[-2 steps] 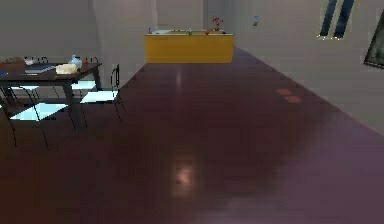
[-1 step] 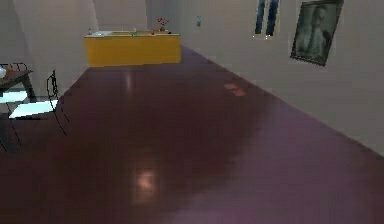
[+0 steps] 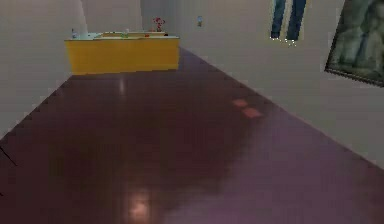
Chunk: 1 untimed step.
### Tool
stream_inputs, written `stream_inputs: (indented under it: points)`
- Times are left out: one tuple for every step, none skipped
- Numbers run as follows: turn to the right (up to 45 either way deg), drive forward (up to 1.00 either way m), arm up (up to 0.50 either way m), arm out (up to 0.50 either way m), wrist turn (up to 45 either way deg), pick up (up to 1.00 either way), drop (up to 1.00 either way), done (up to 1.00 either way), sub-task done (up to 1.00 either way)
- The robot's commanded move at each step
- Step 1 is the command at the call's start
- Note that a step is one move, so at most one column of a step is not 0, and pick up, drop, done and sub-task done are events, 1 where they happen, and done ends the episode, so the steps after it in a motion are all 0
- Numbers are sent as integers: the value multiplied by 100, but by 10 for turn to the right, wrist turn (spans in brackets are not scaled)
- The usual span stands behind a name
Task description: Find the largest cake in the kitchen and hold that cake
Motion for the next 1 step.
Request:
stream_inputs:
  points:
    - [0, 100, 0, 0, 0, 0, 0, 0, 0]
